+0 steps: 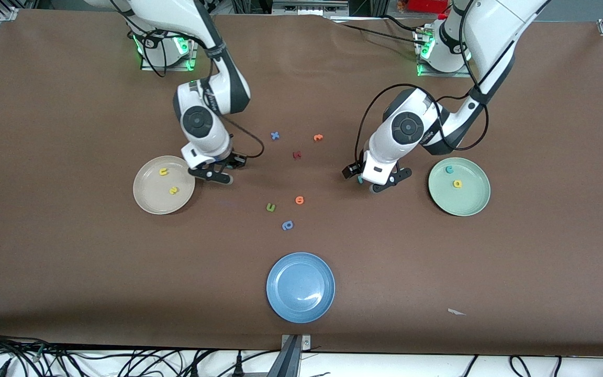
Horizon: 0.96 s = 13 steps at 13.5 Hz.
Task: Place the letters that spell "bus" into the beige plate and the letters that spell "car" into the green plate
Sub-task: 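Place the cyan p on the beige plate with the right gripper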
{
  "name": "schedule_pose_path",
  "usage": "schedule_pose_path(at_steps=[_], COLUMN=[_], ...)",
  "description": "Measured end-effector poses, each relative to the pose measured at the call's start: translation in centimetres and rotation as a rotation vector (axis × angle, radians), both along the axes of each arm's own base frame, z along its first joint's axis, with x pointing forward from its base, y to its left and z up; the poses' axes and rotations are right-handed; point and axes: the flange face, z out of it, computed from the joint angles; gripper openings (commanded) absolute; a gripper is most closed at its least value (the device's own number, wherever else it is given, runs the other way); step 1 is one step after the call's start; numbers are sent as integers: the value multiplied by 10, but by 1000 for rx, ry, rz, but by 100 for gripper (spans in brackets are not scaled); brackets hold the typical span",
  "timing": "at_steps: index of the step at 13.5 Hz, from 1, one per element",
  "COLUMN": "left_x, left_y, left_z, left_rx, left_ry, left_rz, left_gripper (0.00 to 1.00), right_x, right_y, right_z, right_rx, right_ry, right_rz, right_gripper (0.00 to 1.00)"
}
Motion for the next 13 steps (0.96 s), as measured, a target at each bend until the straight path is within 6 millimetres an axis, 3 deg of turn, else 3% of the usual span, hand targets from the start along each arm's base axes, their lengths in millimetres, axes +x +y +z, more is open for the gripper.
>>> schedule_pose_path(at_steps=[2, 3, 5, 7, 8, 10, 11, 12, 13], left_x=[0, 3, 15, 24, 23, 19, 18, 18, 19], left_y=[3, 4, 8, 13, 13, 11, 11, 10, 9], left_z=[-9, -11, -10, -17, -25, -42, -45, -45, -44], left_rx=[21, 24, 21, 18, 21, 29, 29, 29, 29], left_ry=[-7, -15, -32, -28, -16, 5, 11, 11, 11], left_rz=[-32, -36, -26, -13, -15, -26, -24, -20, -16], left_gripper=[79, 77, 73, 70, 70, 68, 68, 67, 67], right_x=[34, 44, 54, 60, 64, 68, 67, 67, 67], right_y=[-59, -88, -133, -167, -181, -202, -203, -200, -195], right_z=[45, 57, 60, 47, 38, 16, 6, 0, -1], right_rx=[16, 26, 33, 24, 12, 0, 0, 1, 6], right_ry=[51, 53, 56, 65, 57, 51, 56, 60, 60], right_rz=[48, 70, 110, 128, 117, 81, 68, 66, 70], right_gripper=[10, 10, 10, 10, 17, 47, 92, 100, 100])
